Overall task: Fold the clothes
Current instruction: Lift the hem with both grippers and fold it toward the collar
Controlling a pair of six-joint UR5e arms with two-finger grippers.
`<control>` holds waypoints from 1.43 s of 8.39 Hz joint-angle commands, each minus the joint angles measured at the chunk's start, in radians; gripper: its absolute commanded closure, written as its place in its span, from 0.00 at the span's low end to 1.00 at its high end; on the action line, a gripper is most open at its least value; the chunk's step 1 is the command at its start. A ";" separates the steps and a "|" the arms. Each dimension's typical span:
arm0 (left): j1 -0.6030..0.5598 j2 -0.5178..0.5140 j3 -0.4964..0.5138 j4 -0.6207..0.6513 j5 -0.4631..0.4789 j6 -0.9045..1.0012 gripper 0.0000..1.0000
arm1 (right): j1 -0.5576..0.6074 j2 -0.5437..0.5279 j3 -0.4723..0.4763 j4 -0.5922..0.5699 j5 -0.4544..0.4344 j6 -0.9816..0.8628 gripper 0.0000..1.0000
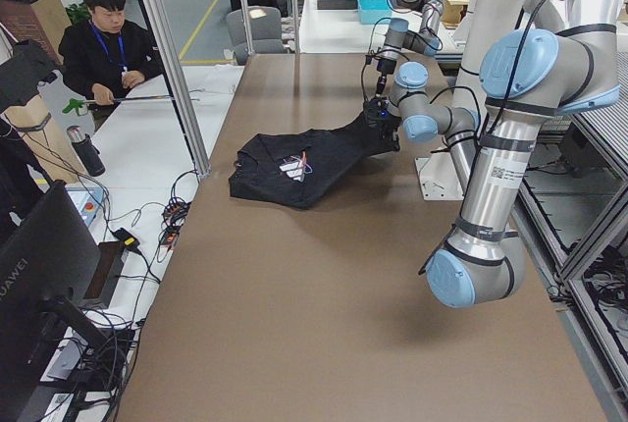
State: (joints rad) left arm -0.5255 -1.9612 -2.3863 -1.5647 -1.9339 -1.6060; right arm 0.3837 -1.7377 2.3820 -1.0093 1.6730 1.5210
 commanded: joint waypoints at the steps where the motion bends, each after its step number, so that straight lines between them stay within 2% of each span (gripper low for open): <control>1: 0.141 0.104 -0.123 0.021 -0.103 0.011 1.00 | -0.192 -0.012 0.074 -0.029 0.186 -0.012 1.00; 3: 0.238 0.136 -0.197 0.020 -0.102 0.009 1.00 | -0.294 -0.019 0.158 -0.121 0.185 -0.012 1.00; 5: 0.185 0.122 -0.189 0.021 -0.073 0.012 1.00 | -0.251 -0.010 0.168 -0.143 0.163 -0.012 1.00; 6: 0.145 0.104 -0.153 0.023 -0.006 0.012 1.00 | -0.162 0.010 0.161 -0.188 0.149 -0.012 1.00; 7: 0.072 0.058 -0.072 0.023 0.050 0.014 1.00 | -0.046 0.056 0.134 -0.250 0.149 -0.012 1.00; 8: -0.018 0.013 0.002 0.021 0.056 0.014 1.00 | 0.045 0.104 0.091 -0.288 0.149 -0.012 1.00; 10: -0.170 -0.008 0.030 0.023 0.055 0.014 1.00 | 0.220 0.199 -0.050 -0.292 0.158 -0.013 1.00; 12: -0.252 -0.016 0.074 0.023 0.058 0.015 1.00 | 0.315 0.250 -0.130 -0.296 0.163 -0.039 1.00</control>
State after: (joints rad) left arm -0.6857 -1.9651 -2.3598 -1.5417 -1.8790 -1.5922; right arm 0.5957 -1.5415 2.3335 -1.2983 1.8316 1.5061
